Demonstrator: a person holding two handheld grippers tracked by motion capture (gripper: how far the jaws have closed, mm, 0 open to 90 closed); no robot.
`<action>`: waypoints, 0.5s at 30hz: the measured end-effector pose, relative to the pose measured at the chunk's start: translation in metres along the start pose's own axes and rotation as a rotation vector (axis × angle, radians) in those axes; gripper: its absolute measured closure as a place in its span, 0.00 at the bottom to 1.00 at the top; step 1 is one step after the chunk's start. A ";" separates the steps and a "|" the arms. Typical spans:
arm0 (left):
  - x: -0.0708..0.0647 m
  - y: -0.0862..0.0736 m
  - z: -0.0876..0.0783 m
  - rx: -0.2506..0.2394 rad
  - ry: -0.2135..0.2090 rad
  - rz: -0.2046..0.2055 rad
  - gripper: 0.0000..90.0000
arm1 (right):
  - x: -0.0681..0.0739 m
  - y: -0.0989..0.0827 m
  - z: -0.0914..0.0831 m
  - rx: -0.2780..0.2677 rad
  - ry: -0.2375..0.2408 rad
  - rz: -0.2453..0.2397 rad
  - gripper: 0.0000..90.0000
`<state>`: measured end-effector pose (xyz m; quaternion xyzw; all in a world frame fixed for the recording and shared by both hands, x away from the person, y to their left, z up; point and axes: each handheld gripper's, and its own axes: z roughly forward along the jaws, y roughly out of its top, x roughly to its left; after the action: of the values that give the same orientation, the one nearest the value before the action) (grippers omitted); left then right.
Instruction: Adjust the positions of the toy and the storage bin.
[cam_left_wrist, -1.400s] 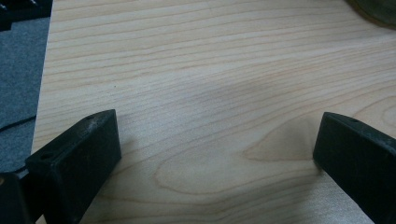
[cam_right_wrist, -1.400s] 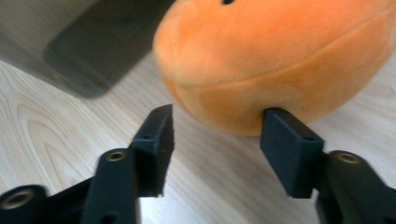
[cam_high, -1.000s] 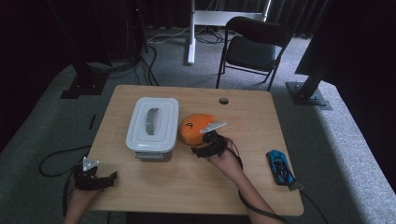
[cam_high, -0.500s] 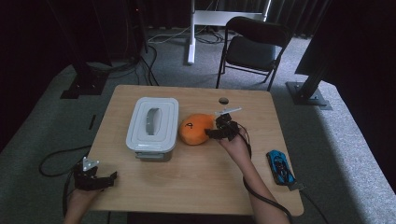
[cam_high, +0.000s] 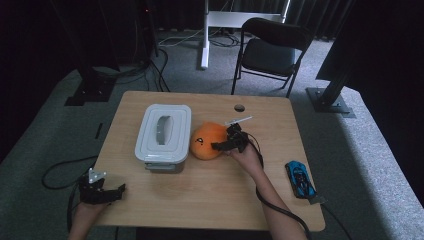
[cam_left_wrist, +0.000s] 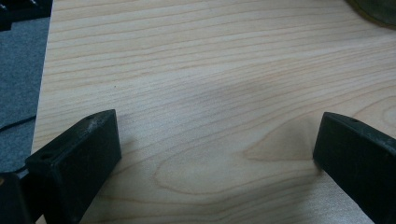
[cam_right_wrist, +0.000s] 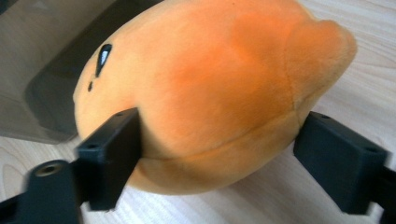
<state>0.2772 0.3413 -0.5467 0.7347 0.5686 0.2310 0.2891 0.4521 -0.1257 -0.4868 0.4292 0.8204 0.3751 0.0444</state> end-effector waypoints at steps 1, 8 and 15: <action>0.000 0.000 0.000 0.000 0.000 0.000 0.01 | 0.002 -0.001 -0.002 0.000 0.001 -0.004 0.26; 0.000 0.000 0.000 0.000 0.000 0.000 0.01 | 0.019 -0.012 -0.013 0.005 -0.047 0.007 0.52; 0.000 0.000 0.000 0.000 0.000 0.000 0.01 | 0.043 -0.023 -0.021 0.021 0.052 0.050 0.39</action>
<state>0.2772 0.3413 -0.5467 0.7346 0.5687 0.2310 0.2892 0.4014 -0.1145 -0.4757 0.4401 0.8143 0.3783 0.0092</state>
